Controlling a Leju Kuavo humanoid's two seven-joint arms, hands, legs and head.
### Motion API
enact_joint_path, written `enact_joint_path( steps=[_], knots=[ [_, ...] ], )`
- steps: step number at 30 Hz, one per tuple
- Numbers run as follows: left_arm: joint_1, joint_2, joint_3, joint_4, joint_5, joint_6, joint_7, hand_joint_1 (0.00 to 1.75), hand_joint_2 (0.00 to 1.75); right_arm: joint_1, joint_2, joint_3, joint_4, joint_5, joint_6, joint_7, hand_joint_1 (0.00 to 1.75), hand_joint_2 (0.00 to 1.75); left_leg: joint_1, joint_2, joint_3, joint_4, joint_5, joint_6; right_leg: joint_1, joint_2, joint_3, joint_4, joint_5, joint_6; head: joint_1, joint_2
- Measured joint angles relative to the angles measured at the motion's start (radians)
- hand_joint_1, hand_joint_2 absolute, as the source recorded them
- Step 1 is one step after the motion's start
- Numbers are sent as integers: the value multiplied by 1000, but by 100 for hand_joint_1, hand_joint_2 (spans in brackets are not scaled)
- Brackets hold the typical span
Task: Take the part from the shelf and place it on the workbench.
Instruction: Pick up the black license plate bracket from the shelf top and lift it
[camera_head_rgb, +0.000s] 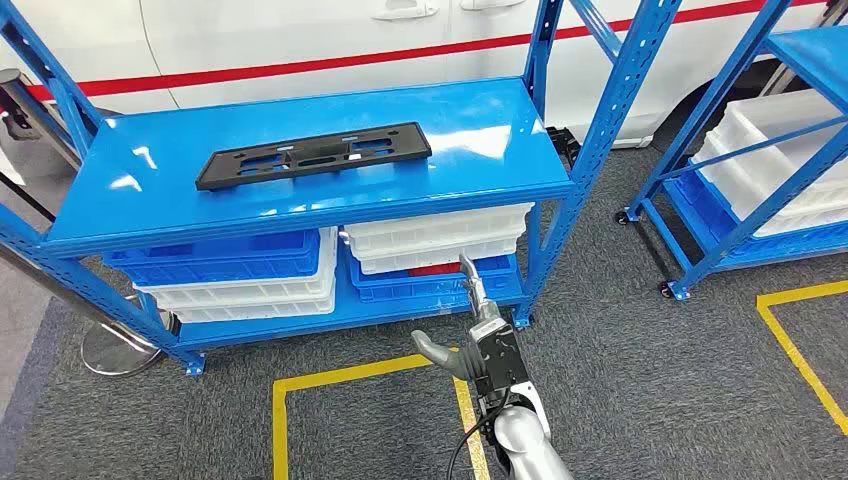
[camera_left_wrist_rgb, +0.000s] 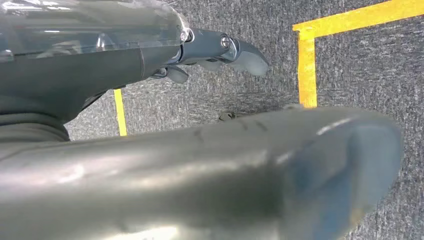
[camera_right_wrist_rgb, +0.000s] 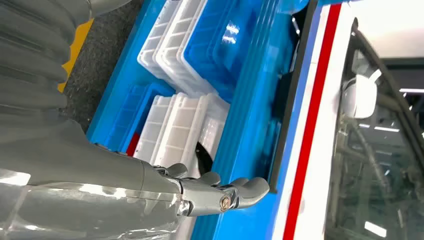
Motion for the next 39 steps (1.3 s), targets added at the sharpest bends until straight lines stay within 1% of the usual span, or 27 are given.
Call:
enact_joint_path(
  steps=[6,10,12,15,19,24,28,31,32,33,34,35,36,38,39],
  knots=[
    [0,0,0,0,0,0,0,0,0,4,-5,6,-11,-8,4,-10,0,175,0,0,0,0,0,0,0,0,0,0,0,0,0,0],
    [0,0,0,0,-11,-3,-5,0,0,22,-14,16,-48,-100,44,-93,0,175,0,0,0,0,0,0,0,0,0,0,0,0,0,0],
    [0,-1,0,0,-20,-8,-9,0,0,43,-21,26,-95,-163,77,-128,0,175,0,0,0,0,0,0,0,0,0,0,0,0,0,0],
    [-1,-1,-1,0,-34,-17,-15,0,0,75,-36,58,-191,-243,145,-159,0,175,0,0,-1,0,0,0,0,0,-1,0,0,0,0,0],
    [-1,-1,-6,1,-55,-38,-16,0,0,92,-67,123,-322,-318,230,-171,0,175,0,0,-1,0,0,0,0,0,-1,0,0,0,0,0],
    [-2,-2,-26,4,-84,-78,3,0,0,87,-95,181,-468,-361,286,-176,0,175,-1,0,-1,1,0,1,-1,0,0,-1,1,1,0,0],
    [-2,-3,-30,5,-87,-80,6,0,0,66,-103,208,-532,-389,313,-176,0,0,-2,0,-4,7,-2,5,-5,0,-1,-2,3,5,0,0],
    [-1,-3,-30,5,-79,-72,5,0,0,46,-107,221,-543,-404,326,-174,0,0,-3,0,-9,11,-3,11,-7,0,-1,-3,6,10,0,0],
    [-1,-3,-30,5,-76,-69,4,0,0,40,-107,225,-544,-407,331,-174,0,0,-4,0,-9,10,-2,15,-7,0,0,-5,8,13,0,0],
    [-1,-3,-30,5,-73,-66,3,0,0,35,-107,229,-545,-411,336,-173,0,0,-1,0,-7,3,4,20,-7,-1,1,-7,9,17,0,0],
    [-1,-4,-30,5,-71,-63,2,0,0,31,-107,231,-546,-414,343,-173,0,0,2,1,-4,-7,10,25,-6,-1,0,-4,4,21,0,0],
    [-1,-5,-30,5,-70,-61,1,0,0,27,-108,234,-548,-417,351,-172,0,0,4,2,-1,-17,17,32,-5,0,-9,16,-11,23,1,0],
    [-1,-7,-29,5,-69,-59,1,0,0,23,-108,236,-549,-419,357,-169,0,0,6,3,1,-24,22,36,-4,1,-29,57,-37,24,2,0],
    [0,-8,-29,5,-69,-56,1,0,0,19,-111,239,-549,-421,362,-163,0,0,3,4,-2,-26,25,40,-2,3,-91,185,-99,24,2,0],
    [0,-8,-29,5,-69,-56,1,0,0,18,-112,241,-548,-422,363,-161,0,0,2,4,-3,-25,25,40,-3,3,-118,240,-115,25,2,0]
  ],
)
